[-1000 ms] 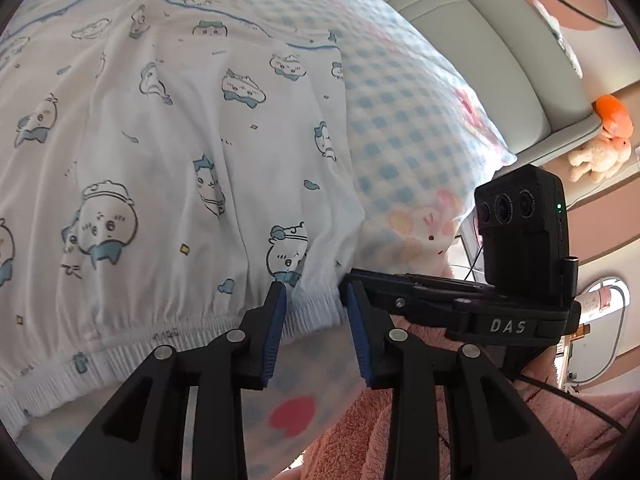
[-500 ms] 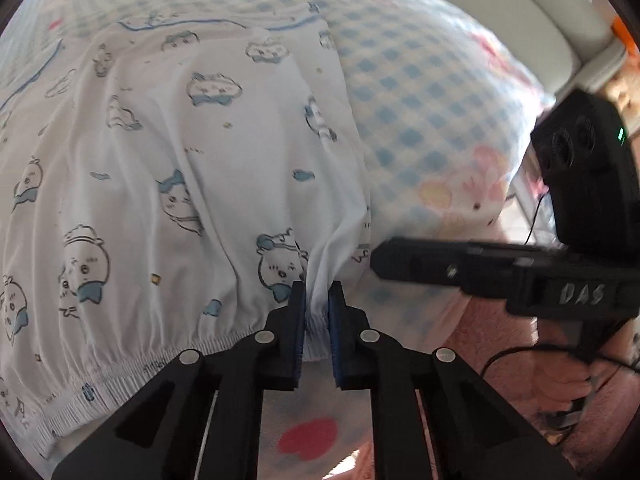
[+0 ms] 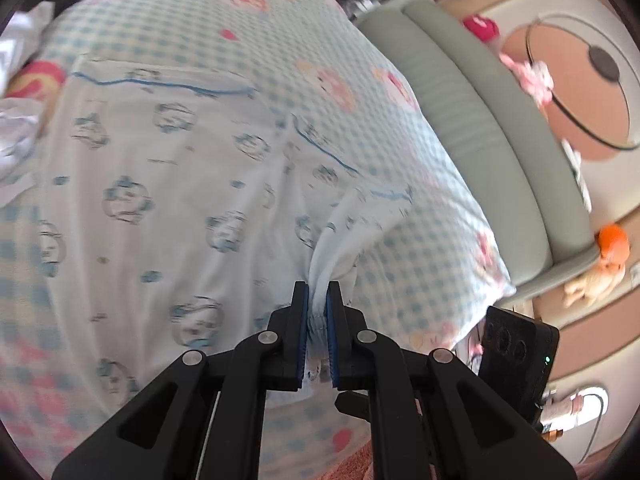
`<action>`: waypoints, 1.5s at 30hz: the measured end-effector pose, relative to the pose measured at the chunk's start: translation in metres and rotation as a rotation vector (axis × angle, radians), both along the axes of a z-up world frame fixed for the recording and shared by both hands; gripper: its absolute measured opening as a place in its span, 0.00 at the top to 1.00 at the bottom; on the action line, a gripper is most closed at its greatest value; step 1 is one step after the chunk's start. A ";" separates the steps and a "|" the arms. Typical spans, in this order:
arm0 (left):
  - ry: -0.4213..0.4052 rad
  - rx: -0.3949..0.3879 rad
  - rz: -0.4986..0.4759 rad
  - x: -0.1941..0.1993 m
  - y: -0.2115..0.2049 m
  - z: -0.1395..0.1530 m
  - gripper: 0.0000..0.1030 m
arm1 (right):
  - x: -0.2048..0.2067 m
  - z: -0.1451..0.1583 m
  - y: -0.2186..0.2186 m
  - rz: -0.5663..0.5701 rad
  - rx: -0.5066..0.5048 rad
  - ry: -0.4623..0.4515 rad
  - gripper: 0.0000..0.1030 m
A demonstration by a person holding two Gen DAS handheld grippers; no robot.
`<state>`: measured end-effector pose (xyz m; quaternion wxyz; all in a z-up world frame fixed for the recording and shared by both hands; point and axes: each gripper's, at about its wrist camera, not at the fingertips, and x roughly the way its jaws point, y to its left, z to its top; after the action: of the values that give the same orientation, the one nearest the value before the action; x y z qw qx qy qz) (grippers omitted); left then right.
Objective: Fold clothes
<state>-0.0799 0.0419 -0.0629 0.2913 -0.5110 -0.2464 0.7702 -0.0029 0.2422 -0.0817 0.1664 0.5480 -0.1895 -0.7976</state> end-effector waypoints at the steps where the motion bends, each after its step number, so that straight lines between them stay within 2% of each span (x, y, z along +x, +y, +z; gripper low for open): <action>1: -0.002 0.006 0.014 0.000 -0.007 0.000 0.91 | -0.003 0.003 -0.007 0.013 0.021 0.013 0.58; 3: -0.006 0.017 0.040 0.001 -0.020 -0.001 0.91 | -0.009 0.006 -0.021 0.054 0.065 0.028 0.57; 5: -0.009 0.021 0.057 0.001 -0.031 -0.003 0.91 | -0.014 0.005 -0.035 0.100 0.107 0.032 0.51; 8: -0.016 0.028 0.076 0.005 -0.039 -0.009 0.91 | -0.025 -0.005 -0.055 0.128 0.151 0.000 0.48; 14: -0.039 0.060 0.115 0.009 -0.054 -0.021 0.91 | -0.027 -0.015 -0.064 0.107 0.250 0.001 0.48; 17: -0.037 0.040 0.126 0.013 -0.059 -0.023 0.91 | -0.021 -0.019 -0.062 0.099 0.305 -0.001 0.48; 20: -0.057 0.028 0.126 0.020 -0.060 -0.034 0.91 | -0.017 -0.027 -0.049 0.057 0.265 -0.027 0.49; 22: -0.070 0.020 0.126 0.025 -0.061 -0.042 0.91 | -0.013 -0.027 -0.041 0.032 0.237 -0.019 0.61; 23: -0.077 0.016 0.126 0.027 -0.061 -0.045 0.91 | -0.011 -0.025 -0.039 0.019 0.227 -0.009 0.64; 25: -0.109 0.039 0.105 0.030 -0.059 -0.057 0.91 | -0.008 -0.021 -0.037 0.011 0.210 0.014 0.78; 28: -0.140 0.029 0.076 0.031 -0.053 -0.068 0.89 | -0.006 -0.023 -0.043 0.034 0.235 0.032 0.82; 31: -0.172 -0.014 0.058 0.029 -0.046 -0.077 0.73 | -0.006 -0.032 -0.044 0.041 0.240 0.009 0.82; 34: -0.179 0.009 0.029 0.027 -0.040 -0.080 0.68 | -0.003 -0.033 -0.036 0.018 0.215 0.001 0.82; 37: -0.141 -0.020 0.002 0.027 -0.030 -0.071 0.77 | 0.000 -0.031 -0.031 -0.002 0.208 -0.004 0.82; 38: -0.126 -0.034 -0.005 0.027 -0.027 -0.068 0.90 | 0.001 -0.030 -0.031 -0.007 0.211 -0.005 0.82; 42: -0.060 -0.023 0.036 0.027 -0.036 -0.045 0.91 | 0.002 -0.026 -0.029 -0.018 0.217 -0.012 0.75; 45: -0.044 0.007 0.080 0.028 -0.054 -0.036 0.91 | 0.000 -0.024 -0.030 -0.011 0.191 -0.011 0.74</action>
<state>-0.0514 -0.0117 -0.0987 0.2565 -0.5167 -0.2758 0.7689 -0.0031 0.2120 -0.1061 0.1080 0.5647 -0.1166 -0.8099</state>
